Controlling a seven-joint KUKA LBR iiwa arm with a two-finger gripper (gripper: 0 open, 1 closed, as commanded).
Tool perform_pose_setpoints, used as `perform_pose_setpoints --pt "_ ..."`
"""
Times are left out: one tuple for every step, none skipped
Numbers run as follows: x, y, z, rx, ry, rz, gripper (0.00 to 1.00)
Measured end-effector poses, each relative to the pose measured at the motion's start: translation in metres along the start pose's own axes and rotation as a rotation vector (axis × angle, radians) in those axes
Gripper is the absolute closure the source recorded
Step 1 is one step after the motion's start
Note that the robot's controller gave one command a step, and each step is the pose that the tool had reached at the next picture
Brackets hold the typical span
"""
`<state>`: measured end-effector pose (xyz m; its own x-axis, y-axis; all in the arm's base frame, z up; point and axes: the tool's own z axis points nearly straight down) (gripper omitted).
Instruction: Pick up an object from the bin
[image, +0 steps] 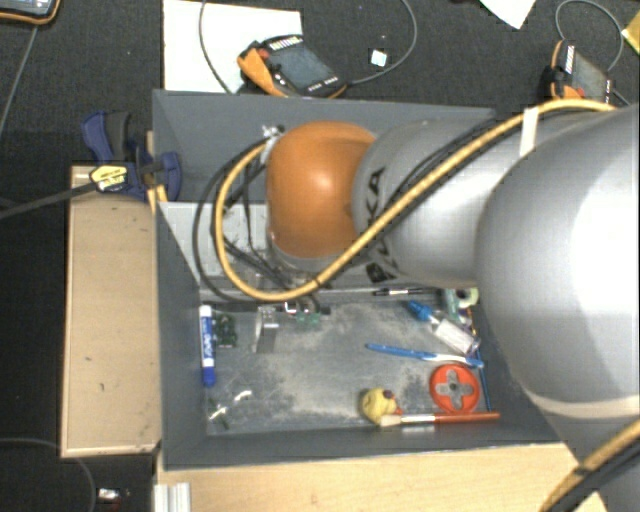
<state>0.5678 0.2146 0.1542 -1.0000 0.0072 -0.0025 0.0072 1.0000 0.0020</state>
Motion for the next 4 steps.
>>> perform_pose_setpoints --pt "0.0 0.0 0.0 0.0 0.0 0.0 0.0" --pt "-0.011 0.009 0.056 0.0 0.0 -0.007 0.0" --pt "-0.01 0.01 0.062 -0.001 -0.004 -0.033 0.0" --pt "0.02 0.024 0.008 -0.003 -0.01 -0.269 0.0"
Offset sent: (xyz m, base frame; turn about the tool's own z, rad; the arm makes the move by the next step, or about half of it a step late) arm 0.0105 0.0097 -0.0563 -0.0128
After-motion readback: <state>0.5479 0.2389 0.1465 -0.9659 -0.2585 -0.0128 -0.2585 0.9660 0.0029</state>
